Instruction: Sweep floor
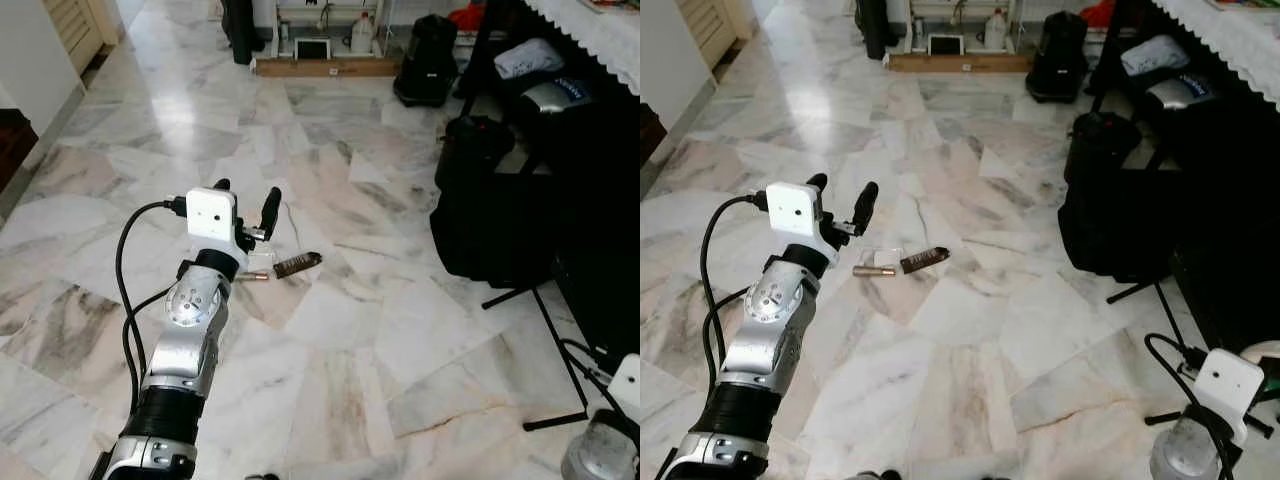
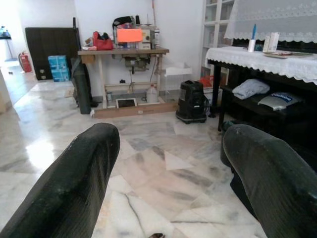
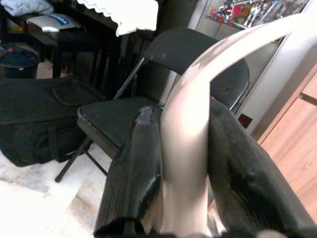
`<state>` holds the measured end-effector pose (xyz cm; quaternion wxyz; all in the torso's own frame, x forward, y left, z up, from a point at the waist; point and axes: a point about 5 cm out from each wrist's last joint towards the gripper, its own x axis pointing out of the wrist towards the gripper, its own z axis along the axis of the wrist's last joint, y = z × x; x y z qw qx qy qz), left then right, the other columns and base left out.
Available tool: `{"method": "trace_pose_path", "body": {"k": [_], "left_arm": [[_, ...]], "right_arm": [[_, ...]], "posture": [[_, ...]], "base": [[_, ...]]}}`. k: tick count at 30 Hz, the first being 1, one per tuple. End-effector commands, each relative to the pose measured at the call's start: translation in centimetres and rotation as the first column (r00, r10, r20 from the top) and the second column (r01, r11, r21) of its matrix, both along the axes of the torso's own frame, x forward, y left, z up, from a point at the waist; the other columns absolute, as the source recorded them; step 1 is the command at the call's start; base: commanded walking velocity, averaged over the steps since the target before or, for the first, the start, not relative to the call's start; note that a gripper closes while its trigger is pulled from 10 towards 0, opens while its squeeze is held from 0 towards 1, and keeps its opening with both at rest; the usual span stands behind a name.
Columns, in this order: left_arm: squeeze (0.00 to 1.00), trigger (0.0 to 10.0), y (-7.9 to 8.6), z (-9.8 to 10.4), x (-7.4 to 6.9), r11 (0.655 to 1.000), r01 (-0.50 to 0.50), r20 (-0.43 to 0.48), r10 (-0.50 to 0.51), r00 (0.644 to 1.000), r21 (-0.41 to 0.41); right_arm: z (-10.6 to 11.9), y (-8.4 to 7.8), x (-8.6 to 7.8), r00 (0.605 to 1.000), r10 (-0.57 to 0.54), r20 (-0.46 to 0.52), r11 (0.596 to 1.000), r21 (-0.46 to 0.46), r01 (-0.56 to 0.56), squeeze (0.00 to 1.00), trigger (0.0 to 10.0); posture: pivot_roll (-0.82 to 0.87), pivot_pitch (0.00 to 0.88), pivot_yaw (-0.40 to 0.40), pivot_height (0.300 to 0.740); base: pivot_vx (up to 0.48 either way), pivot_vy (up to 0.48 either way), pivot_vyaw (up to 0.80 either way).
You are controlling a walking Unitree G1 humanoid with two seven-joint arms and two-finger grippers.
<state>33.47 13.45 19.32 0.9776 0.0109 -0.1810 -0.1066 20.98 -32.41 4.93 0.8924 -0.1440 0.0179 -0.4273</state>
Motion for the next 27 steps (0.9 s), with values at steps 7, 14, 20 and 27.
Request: {"method": "trace_pose_path", "body": {"k": [7,14,20,27], "left_arm": [[0.00,10.0,-0.2,0.5,-0.1,1.000,0.025,0.007,-0.025,1.000,-0.006],[0.00,10.0,-0.3,0.6,-0.1,0.999,0.033,0.010,-0.033,0.999,-0.005],[0.00,10.0,-0.4,0.8,-0.2,0.999,0.047,0.016,-0.047,0.999,-0.004],[0.00,10.0,-0.8,0.9,-0.3,0.997,0.080,0.022,-0.079,0.997,-0.004]], "right_arm": [[1.8,-0.5,0.9,0.995,0.055,0.087,0.997,-0.051,-0.051,0.00,10.0],[2.3,-0.5,1.7,0.988,0.088,0.124,0.995,-0.049,-0.082,0.00,10.0],[0.6,0.6,1.2,0.992,0.093,0.086,0.996,-0.004,-0.093,0.00,10.0],[-1.4,1.8,0.2,0.993,0.108,0.037,0.993,0.041,-0.110,0.00,10.0]], "posture": [[0.06,0.155,-0.010,0.740],[0.06,0.155,-0.010,0.740],[0.06,0.161,-0.009,0.740],[0.06,0.162,-0.006,0.740]], "base": [[0.000,0.000,0.00],[0.000,0.000,0.00],[0.000,0.000,0.00],[0.000,0.000,0.00]]}}
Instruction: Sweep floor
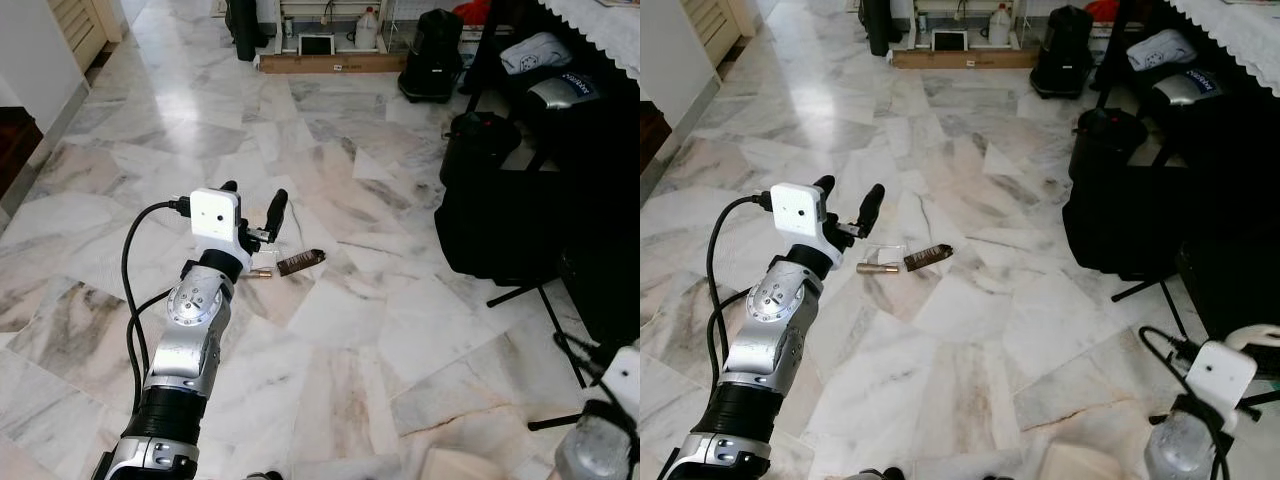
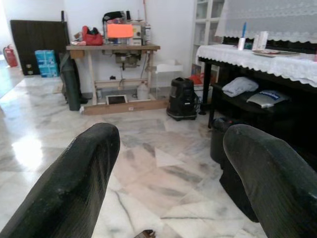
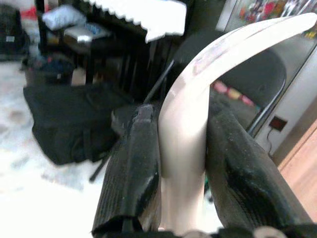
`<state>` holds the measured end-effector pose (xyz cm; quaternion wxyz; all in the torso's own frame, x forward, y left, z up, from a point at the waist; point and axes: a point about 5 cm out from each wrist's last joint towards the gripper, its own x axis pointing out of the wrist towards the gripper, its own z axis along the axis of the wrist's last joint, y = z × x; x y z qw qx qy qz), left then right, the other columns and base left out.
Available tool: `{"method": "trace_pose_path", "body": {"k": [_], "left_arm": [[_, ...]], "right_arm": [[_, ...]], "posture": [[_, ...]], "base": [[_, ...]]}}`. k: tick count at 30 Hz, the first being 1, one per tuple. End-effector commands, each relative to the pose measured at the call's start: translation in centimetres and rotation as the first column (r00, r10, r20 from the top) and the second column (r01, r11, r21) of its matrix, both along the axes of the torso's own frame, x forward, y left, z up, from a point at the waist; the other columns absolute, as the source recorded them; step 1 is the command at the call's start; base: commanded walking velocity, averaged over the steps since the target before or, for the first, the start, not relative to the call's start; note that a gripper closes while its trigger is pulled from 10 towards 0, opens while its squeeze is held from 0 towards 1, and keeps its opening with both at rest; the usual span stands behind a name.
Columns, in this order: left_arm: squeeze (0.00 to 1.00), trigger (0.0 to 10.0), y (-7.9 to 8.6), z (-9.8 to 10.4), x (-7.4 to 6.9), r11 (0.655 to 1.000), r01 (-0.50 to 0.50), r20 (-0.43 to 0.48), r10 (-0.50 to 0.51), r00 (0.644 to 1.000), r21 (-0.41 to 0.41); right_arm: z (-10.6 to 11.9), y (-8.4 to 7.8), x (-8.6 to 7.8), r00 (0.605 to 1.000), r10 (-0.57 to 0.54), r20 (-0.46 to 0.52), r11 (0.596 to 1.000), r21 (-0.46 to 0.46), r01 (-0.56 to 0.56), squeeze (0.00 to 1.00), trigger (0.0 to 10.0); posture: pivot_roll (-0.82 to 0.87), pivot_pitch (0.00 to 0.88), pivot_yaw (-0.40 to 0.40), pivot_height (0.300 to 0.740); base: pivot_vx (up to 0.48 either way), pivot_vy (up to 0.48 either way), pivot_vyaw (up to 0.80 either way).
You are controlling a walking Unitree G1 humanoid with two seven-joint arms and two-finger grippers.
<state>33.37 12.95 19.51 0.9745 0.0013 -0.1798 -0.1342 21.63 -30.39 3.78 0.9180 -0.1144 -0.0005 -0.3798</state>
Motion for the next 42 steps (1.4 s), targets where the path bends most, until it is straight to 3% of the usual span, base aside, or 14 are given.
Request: {"method": "trace_pose_path", "body": {"k": [1,10,17,24,28,36,42], "left_arm": [[0.00,10.0,-0.3,0.7,-0.2,1.000,0.023,0.027,-0.024,0.999,0.003],[0.00,10.0,-0.6,0.7,-0.2,0.999,0.045,0.024,-0.045,0.999,0.004],[0.00,10.0,-0.5,0.8,-0.2,0.999,0.047,0.026,-0.048,0.999,0.005],[0.00,10.0,-0.4,1.1,-0.1,0.999,0.041,0.036,-0.041,0.999,0.004],[0.00,10.0,-0.4,1.0,-0.2,0.999,0.048,0.033,-0.048,0.998,0.009],[0.00,10.0,-0.6,1.1,-0.4,0.998,0.065,0.032,-0.066,0.997,0.012],[0.00,10.0,-0.8,1.1,-0.3,0.997,0.081,0.029,-0.081,0.996,0.015]], "right_arm": [[-0.5,-0.1,-0.6,1.000,-0.003,-0.016,1.000,0.000,0.003,0.00,10.0],[-0.4,0.0,-0.2,1.000,0.010,-0.010,1.000,0.001,-0.010,0.00,10.0],[2.2,-0.6,1.3,0.994,0.013,0.109,1.000,-0.027,-0.010,0.00,10.0],[2.6,0.5,2.2,0.985,0.077,0.153,0.997,-0.003,-0.077,0.00,10.0],[2.1,0.6,2.1,0.989,0.091,0.116,0.996,-0.009,-0.090,0.00,10.0],[-0.9,0.9,0.1,0.996,0.093,0.004,0.994,0.051,-0.093,0.00,10.0],[-1.3,0.9,-0.2,0.996,0.089,-0.009,0.994,0.060,-0.088,0.00,10.0]], "posture": [[0.07,0.162,-0.006,0.740],[0.07,0.160,-0.004,0.740],[0.06,0.159,-0.004,0.740],[0.07,0.161,-0.005,0.740],[0.07,0.162,-0.004,0.740],[0.07,0.167,0.001,0.740],[0.07,0.165,0.007,0.740]], "base": [[0.000,0.000,0.00],[0.000,0.000,0.00],[0.000,0.000,0.00],[0.000,0.000,0.00],[0.000,0.000,0.00],[0.000,0.000,0.00],[0.000,0.000,0.00]]}}
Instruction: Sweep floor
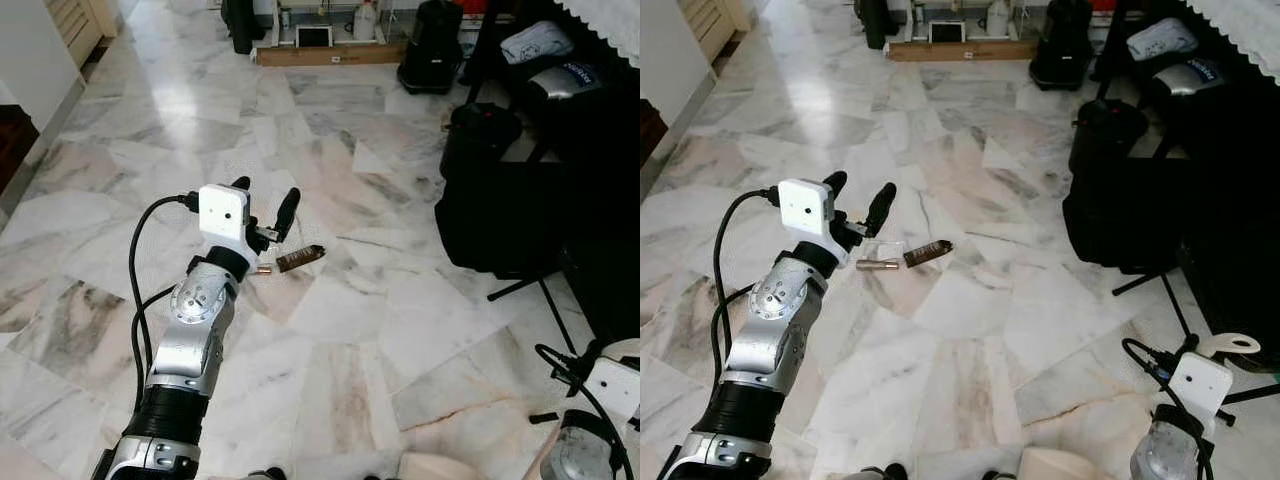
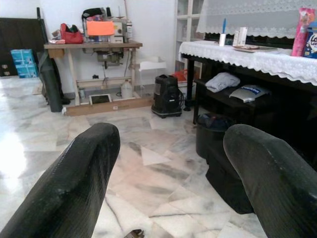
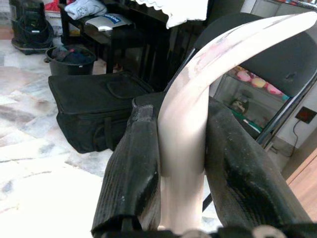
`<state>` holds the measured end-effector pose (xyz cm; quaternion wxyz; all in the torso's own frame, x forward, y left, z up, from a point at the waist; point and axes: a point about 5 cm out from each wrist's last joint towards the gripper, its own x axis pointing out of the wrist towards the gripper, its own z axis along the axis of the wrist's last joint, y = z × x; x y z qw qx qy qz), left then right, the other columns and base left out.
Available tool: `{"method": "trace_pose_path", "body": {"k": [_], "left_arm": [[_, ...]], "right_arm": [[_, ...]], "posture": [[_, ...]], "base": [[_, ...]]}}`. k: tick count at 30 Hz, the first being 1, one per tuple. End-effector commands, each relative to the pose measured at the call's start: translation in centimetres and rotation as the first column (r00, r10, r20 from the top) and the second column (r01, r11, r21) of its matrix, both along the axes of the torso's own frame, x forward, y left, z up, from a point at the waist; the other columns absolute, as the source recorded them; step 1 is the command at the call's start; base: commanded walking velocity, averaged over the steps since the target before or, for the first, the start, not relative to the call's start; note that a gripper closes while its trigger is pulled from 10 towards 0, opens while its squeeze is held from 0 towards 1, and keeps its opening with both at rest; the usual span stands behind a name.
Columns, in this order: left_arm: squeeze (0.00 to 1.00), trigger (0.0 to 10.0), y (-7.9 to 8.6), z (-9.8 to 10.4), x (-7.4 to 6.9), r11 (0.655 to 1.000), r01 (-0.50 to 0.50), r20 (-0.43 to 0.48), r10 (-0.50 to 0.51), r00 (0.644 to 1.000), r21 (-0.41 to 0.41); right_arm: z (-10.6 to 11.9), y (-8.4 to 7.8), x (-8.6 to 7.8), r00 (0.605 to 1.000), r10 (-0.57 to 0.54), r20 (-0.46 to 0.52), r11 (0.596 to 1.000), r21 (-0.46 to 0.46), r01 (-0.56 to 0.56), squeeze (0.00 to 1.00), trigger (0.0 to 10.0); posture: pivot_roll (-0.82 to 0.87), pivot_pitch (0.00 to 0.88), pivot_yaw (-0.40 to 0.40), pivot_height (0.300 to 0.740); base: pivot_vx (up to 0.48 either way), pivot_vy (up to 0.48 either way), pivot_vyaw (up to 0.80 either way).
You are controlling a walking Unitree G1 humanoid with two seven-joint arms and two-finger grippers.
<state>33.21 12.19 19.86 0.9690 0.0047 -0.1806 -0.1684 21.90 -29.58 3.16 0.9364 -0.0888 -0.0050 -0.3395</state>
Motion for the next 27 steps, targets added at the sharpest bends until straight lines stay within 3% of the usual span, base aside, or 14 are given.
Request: {"method": "trace_pose_path", "body": {"k": [1,9,16,27], "left_arm": [[0.00,10.0,-0.1,0.7,-0.2,1.000,0.017,0.024,-0.016,1.000,-0.005],[0.00,10.0,-0.1,0.7,-0.1,1.000,0.021,0.020,-0.021,1.000,-0.003],[0.00,10.0,0.0,0.8,-0.1,1.000,0.019,0.021,-0.019,1.000,-0.002],[0.00,10.0,0.0,0.8,-0.1,1.000,0.021,0.023,-0.021,1.000,-0.004]], "right_arm": [[-0.7,0.1,-0.5,1.000,0.001,-0.030,1.000,0.010,-0.001,0.00,10.0],[0.3,-0.5,0.1,1.000,0.007,0.007,1.000,-0.007,-0.007,0.00,10.0],[2.1,-0.3,1.6,0.988,0.136,0.067,0.990,-0.034,-0.134,0.00,10.0],[3.2,-0.7,2.0,0.981,0.159,0.108,0.987,-0.046,-0.155,0.00,10.0]], "posture": [[0.07,0.165,0.007,0.740],[0.08,0.162,0.008,0.740],[0.07,0.163,0.008,0.740],[0.07,0.165,0.007,0.740]], "base": [[0.000,0.000,0.00],[0.000,0.000,0.00],[0.000,0.000,0.00],[0.000,0.000,0.00]]}}
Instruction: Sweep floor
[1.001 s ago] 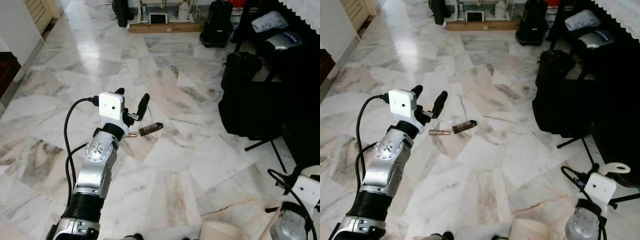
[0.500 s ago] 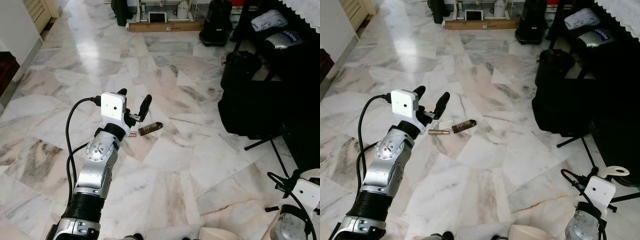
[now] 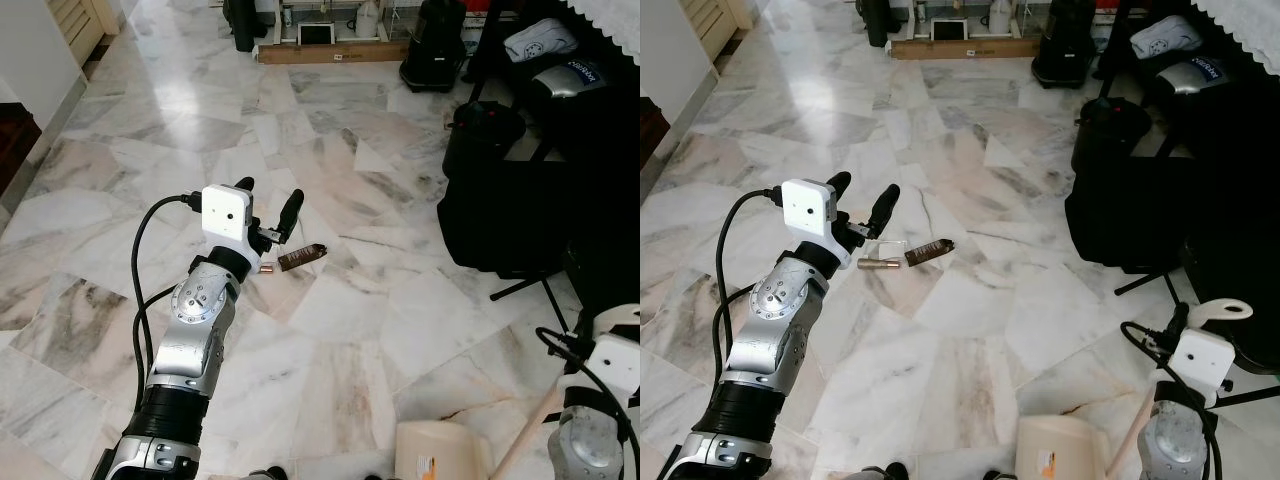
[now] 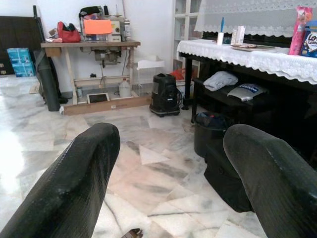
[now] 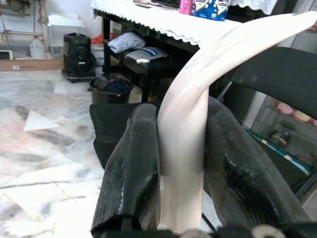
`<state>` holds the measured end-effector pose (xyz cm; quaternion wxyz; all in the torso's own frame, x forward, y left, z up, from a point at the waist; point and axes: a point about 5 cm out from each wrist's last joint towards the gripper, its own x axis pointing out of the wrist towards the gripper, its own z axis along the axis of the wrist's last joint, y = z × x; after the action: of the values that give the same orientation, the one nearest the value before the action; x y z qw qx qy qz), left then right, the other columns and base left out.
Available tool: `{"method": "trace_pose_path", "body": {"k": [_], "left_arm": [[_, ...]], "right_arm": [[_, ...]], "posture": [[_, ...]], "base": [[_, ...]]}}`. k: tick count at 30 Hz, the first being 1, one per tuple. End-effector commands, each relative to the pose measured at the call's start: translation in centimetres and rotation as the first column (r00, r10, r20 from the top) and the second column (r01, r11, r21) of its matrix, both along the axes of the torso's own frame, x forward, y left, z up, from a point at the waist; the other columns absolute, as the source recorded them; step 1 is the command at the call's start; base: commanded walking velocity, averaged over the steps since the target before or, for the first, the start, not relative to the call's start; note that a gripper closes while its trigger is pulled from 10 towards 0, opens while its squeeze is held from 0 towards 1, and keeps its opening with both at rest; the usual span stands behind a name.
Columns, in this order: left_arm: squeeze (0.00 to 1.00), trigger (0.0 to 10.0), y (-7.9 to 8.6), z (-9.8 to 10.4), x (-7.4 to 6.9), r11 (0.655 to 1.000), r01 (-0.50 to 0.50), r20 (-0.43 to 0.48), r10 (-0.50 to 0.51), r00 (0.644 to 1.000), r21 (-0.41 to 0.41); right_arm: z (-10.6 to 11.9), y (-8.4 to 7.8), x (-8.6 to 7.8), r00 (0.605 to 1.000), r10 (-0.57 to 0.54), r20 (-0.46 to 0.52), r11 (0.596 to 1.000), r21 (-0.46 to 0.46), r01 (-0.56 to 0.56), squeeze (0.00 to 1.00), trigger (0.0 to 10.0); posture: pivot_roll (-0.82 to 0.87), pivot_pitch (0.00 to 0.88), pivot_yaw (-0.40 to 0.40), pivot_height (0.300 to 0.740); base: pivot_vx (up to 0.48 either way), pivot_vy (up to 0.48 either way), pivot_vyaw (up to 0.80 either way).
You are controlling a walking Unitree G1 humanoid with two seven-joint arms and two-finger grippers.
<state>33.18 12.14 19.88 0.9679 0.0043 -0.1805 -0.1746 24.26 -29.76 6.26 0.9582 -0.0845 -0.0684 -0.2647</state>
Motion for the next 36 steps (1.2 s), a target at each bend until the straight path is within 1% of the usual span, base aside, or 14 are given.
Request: {"method": "trace_pose_path", "body": {"k": [1,4,7,8,9,13,14,20,21,22,23,29,30,36], "left_arm": [[0.00,10.0,0.1,0.8,-0.1,1.000,0.008,0.024,-0.008,1.000,-0.005],[0.00,10.0,0.1,0.8,-0.1,1.000,0.008,0.025,-0.008,1.000,-0.005],[0.00,10.0,0.1,0.8,-0.1,1.000,0.008,0.024,-0.008,1.000,-0.005],[0.00,10.0,0.1,0.8,-0.1,1.000,0.009,0.024,-0.009,1.000,-0.005],[0.00,10.0,0.1,0.8,-0.1,1.000,0.011,0.024,-0.011,1.000,-0.003],[0.00,10.0,0.0,0.9,-0.1,1.000,0.015,0.024,-0.015,1.000,-0.003],[0.00,10.0,0.0,0.9,-0.1,1.000,0.017,0.024,-0.017,1.000,-0.003],[0.00,10.0,-0.1,0.8,-0.1,1.000,0.023,0.020,-0.023,1.000,-0.002],[0.00,10.0,-0.1,0.8,-0.1,1.000,0.024,0.020,-0.024,1.000,-0.002],[0.00,10.0,-0.1,0.8,-0.1,1.000,0.024,0.020,-0.024,1.000,-0.002],[0.00,10.0,-0.1,0.8,-0.1,1.000,0.025,0.020,-0.025,0.999,0.000],[0.00,10.0,-0.2,0.8,-0.1,1.000,0.031,0.018,-0.031,0.999,-0.001],[0.00,10.0,-0.2,0.8,-0.1,0.999,0.033,0.017,-0.033,0.999,0.000],[0.00,10.0,-0.3,0.6,-0.1,0.999,0.038,0.010,-0.038,0.999,-0.001]], "right_arm": [[-0.1,-0.5,-0.4,1.000,-0.008,-0.001,1.000,-0.003,0.008,0.00,10.0],[-0.7,-0.3,-0.7,1.000,-0.006,-0.026,1.000,0.007,0.006,0.17,10.0],[-0.7,-0.2,-0.8,1.000,-0.004,-0.028,1.000,0.008,0.005,0.17,10.0],[-0.9,-0.2,-0.9,0.999,-0.004,-0.034,1.000,0.011,0.005,0.70,10.0],[-1.3,-0.1,-1.2,0.999,-0.009,-0.049,1.000,0.018,0.010,0.84,10.0],[-1.6,-0.1,-1.4,0.998,-0.016,-0.063,1.000,0.018,0.017,0.67,10.0],[-1.7,-0.1,-1.4,0.997,-0.019,-0.070,1.000,0.013,0.019,0.00,10.0],[-1.7,0.0,-1.4,0.997,-0.020,-0.071,1.000,0.015,0.021,0.00,10.0],[-1.7,0.0,-1.4,0.998,-0.016,-0.068,1.000,0.019,0.017,0.79,10.0],[-1.7,0.0,-1.4,0.998,-0.016,-0.068,1.000,0.019,0.017,0.79,10.0],[-1.6,0.0,-1.2,0.998,-0.012,-0.063,1.000,0.019,0.013,1.00,10.0],[-1.3,-0.3,-1.0,0.998,-0.030,-0.061,1.000,0.003,0.030,0.99,10.0],[-1.2,-0.4,-1.0,0.997,-0.042,-0.066,0.999,-0.009,0.042,0.00,10.0],[0.0,-0.8,-0.9,0.997,-0.082,-0.009,0.996,-0.027,0.082,0.00,10.0]], "posture": [[0.07,0.166,0.007,0.740],[0.08,0.167,0.008,0.740],[0.08,0.167,0.008,0.740],[0.08,0.167,0.009,0.740],[0.08,0.167,0.011,0.740],[0.07,0.167,0.013,0.740],[0.07,0.166,0.013,0.740],[0.08,0.164,0.015,0.740],[0.08,0.165,0.014,0.740],[0.08,0.165,0.014,0.740],[0.08,0.164,0.015,0.740],[0.08,0.162,0.016,0.740],[0.08,0.162,0.015,0.740],[0.07,0.159,0.015,0.740]], "base": [[0.000,0.000,0.00],[0.000,0.000,0.00],[0.000,0.000,0.00],[0.000,0.000,0.00],[0.000,0.000,0.00],[0.000,0.000,0.00],[0.000,0.000,0.00],[0.000,0.000,0.00],[0.000,0.000,0.00],[0.000,0.000,0.00],[0.000,0.000,0.00],[0.000,0.000,0.00],[0.000,0.000,0.00],[0.000,0.000,0.00]]}}
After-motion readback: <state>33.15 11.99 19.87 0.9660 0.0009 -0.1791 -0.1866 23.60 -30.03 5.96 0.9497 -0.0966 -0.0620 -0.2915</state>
